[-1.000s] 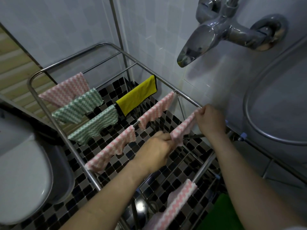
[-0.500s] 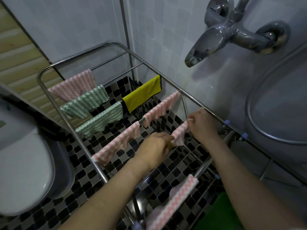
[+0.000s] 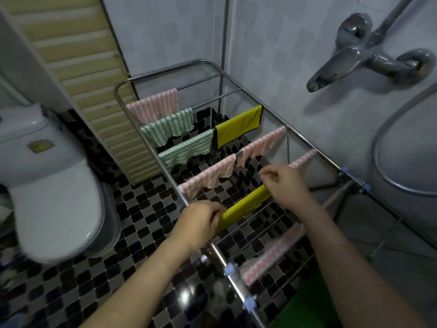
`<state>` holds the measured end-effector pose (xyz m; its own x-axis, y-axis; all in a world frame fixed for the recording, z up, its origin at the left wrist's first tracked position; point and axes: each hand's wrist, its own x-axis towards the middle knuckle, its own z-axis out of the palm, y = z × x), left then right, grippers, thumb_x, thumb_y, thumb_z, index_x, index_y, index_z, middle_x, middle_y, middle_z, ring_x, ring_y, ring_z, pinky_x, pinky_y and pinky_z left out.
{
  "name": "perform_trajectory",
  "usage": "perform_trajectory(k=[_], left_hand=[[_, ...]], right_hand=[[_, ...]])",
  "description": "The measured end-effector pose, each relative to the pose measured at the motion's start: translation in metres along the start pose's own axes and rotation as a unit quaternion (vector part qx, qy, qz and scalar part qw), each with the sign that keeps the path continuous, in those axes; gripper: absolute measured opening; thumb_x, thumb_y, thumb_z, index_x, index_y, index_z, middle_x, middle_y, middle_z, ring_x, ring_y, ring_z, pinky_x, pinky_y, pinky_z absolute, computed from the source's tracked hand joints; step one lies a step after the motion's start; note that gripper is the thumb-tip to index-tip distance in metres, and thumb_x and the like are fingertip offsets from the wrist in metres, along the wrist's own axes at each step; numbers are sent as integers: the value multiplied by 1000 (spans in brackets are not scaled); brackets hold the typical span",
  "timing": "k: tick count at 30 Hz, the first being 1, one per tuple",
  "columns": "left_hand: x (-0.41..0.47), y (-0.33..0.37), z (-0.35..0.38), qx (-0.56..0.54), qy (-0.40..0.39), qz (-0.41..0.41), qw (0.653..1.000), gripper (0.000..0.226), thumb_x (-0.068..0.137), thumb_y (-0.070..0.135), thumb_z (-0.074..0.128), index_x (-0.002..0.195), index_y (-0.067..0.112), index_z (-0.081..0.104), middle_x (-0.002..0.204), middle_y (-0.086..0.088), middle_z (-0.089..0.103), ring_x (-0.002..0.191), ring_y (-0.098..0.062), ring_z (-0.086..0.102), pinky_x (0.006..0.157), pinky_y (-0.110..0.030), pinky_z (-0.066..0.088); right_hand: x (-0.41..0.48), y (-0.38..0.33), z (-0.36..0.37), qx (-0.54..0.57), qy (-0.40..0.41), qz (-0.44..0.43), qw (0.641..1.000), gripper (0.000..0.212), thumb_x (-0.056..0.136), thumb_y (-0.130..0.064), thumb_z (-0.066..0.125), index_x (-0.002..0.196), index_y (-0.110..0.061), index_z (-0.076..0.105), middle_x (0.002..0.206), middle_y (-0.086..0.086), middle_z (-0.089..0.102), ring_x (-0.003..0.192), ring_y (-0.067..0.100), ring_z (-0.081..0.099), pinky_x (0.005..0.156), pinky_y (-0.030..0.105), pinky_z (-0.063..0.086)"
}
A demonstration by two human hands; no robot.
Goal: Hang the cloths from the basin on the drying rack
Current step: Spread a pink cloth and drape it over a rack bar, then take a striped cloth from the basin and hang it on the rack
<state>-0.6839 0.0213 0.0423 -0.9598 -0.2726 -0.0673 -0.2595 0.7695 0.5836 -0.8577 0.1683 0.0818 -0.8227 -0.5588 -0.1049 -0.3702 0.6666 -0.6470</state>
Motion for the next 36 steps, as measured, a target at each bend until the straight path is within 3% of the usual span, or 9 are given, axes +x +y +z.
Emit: perform_trajectory(k=[8, 10, 13, 16, 19, 22, 25, 30, 36], left_hand=[[-110, -22, -37, -99, 125, -78, 984, 26, 94, 11, 54, 111, 23, 69, 106, 8, 66, 98, -4, 59, 88, -16, 46], [-136, -29, -46, -120, 155, -104, 975, 25, 95, 14, 52, 109, 24, 69, 102, 13, 64, 93, 3, 56, 80, -5, 39], [-189, -43, -63, -192, 217, -166, 943, 24, 96, 14, 52, 100, 30, 69, 86, 19, 66, 73, 6, 58, 64, -6, 41], [-238, -60, -79, -264, 306, -237, 883, 28, 94, 10, 52, 88, 31, 69, 80, 7, 69, 68, -6, 59, 61, -11, 41], [-284, -75, -92, -306, 395, -297, 814, 28, 95, 5, 49, 84, 23, 68, 80, 9, 68, 68, -3, 58, 62, -9, 41], [-335, -89, -99, -320, 455, -354, 752, 25, 96, 5, 46, 90, 16, 67, 68, 12, 57, 57, 2, 49, 54, -9, 37], [-388, -104, -94, -318, 507, -417, 685, 28, 100, 11, 41, 94, 26, 64, 62, 5, 52, 52, -9, 45, 53, -22, 36], [-457, -121, -75, -318, 523, -497, 615, 34, 91, -2, 42, 94, 26, 61, 86, 2, 63, 83, -17, 60, 73, -25, 45], [-550, -140, -51, -288, 517, -595, 545, 34, 89, -1, 44, 106, 23, 63, 110, 0, 63, 102, -21, 59, 81, -25, 42]], right_hand=[[-84, -91, 58, 42, -54, -78, 995, 18, 94, -25, 58, 90, -17, 73, 76, -1, 68, 75, 17, 62, 70, 33, 49], [-103, -114, 74, 80, -69, -101, 989, 21, 95, -24, 58, 82, -16, 72, 72, 1, 69, 71, 17, 63, 68, 34, 50], [-136, -159, 101, 188, -145, -96, 967, 20, 97, -18, 55, 87, -14, 72, 73, 0, 69, 64, 12, 63, 63, 24, 51], [-166, -205, 129, 287, -236, -65, 926, 21, 98, -12, 52, 92, -9, 72, 74, 4, 68, 62, 11, 61, 55, 17, 46], [-191, -241, 159, 344, -331, -19, 879, 19, 97, -12, 53, 98, -6, 71, 74, 5, 69, 59, 9, 60, 51, 16, 44], [-216, -271, 197, 349, -426, 6, 835, 18, 97, -13, 53, 100, -7, 70, 75, 6, 69, 59, 11, 60, 51, 16, 45], [-243, -298, 239, 297, -512, -3, 806, 17, 97, -14, 54, 101, -8, 70, 82, 7, 73, 64, 11, 65, 56, 18, 51], [-283, -326, 294, 214, -591, -45, 776, 15, 97, -14, 54, 104, -15, 68, 97, 6, 73, 83, 15, 67, 69, 25, 55], [-348, -352, 372, 105, -652, -94, 745, 22, 94, -18, 59, 116, -18, 61, 102, 6, 70, 94, 20, 67, 71, 30, 57]])
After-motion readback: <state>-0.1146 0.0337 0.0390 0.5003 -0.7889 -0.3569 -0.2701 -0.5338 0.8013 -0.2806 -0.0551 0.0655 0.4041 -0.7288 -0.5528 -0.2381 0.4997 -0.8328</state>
